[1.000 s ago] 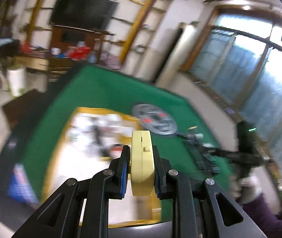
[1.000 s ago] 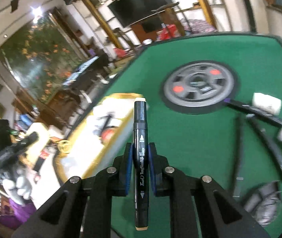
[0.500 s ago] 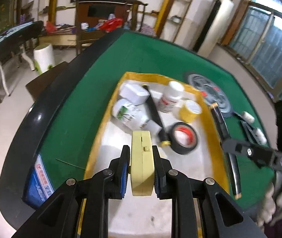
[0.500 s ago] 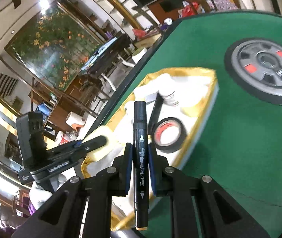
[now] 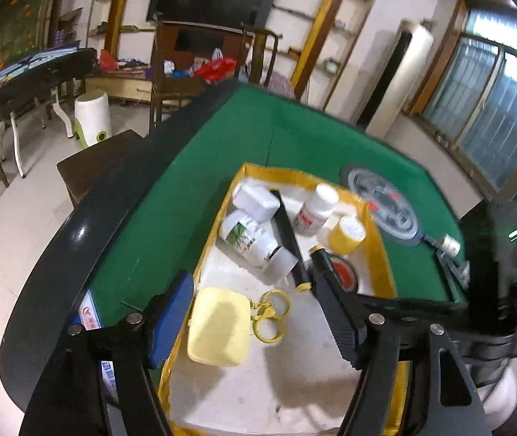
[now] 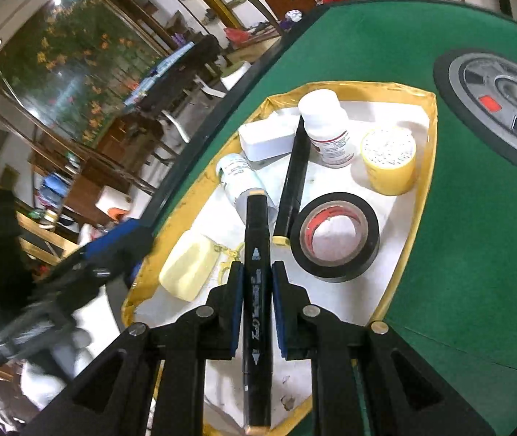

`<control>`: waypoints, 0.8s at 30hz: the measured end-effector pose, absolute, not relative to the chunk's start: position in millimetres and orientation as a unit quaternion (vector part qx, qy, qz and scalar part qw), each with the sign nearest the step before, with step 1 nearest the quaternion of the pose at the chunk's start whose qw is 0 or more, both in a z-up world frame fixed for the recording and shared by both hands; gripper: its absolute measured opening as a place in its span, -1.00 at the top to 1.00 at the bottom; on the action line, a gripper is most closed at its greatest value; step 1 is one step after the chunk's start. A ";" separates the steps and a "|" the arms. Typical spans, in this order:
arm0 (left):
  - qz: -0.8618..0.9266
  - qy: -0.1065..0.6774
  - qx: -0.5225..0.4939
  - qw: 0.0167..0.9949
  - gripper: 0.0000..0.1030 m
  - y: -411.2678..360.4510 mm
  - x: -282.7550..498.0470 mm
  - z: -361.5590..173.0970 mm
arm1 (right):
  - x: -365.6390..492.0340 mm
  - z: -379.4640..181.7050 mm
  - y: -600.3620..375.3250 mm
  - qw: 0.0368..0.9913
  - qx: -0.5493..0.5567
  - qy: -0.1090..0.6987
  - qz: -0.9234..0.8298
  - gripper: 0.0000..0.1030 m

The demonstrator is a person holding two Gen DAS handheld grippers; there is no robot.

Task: Organize rigid objects
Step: 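Lower the black marker into the tray and open the right tool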

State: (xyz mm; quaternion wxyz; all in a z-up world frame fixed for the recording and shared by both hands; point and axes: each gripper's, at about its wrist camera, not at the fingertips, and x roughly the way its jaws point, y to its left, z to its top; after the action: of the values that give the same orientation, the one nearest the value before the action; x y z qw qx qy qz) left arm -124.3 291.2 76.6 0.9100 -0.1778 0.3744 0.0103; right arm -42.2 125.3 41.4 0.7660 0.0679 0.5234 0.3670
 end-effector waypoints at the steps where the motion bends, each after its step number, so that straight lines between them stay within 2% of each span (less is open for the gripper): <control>1: 0.010 0.367 -0.187 0.911 -0.44 293.7 -128.3 78.8 | -43.0 41.9 127.3 0.769 0.062 0.522 0.363 0.66; 5: 0.009 0.353 -0.210 0.912 -0.45 299.1 -136.7 82.9 | -41.8 42.0 130.5 0.781 0.044 0.518 0.345 0.60; 8: 0.014 0.352 -0.217 0.911 -0.50 302.1 -140.5 81.6 | -42.7 42.5 128.0 0.786 0.050 0.506 0.351 0.44; 10: 0.016 0.353 -0.224 0.908 -0.50 305.3 -142.9 79.6 | -45.1 45.1 127.0 0.788 0.050 0.501 0.354 0.22; 14: 0.021 0.353 -0.230 0.907 -0.50 308.6 -148.3 76.7 | -56.4 54.3 128.1 0.801 0.028 0.478 0.359 0.16; 18: 0.020 0.359 -0.229 0.905 -0.50 304.7 -147.3 74.7 | -65.7 63.8 119.7 0.818 0.018 0.452 0.355 -0.21; 24: 0.009 0.365 -0.228 0.903 -0.50 291.7 -146.4 73.2 | -64.5 62.7 94.2 0.827 0.034 0.447 0.338 -0.23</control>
State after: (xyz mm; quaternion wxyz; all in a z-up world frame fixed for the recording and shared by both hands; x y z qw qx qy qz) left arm -146.4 291.7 73.2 0.9027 -0.2278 0.3649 0.0085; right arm -64.5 94.2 62.7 0.8273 0.0344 0.4472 0.3382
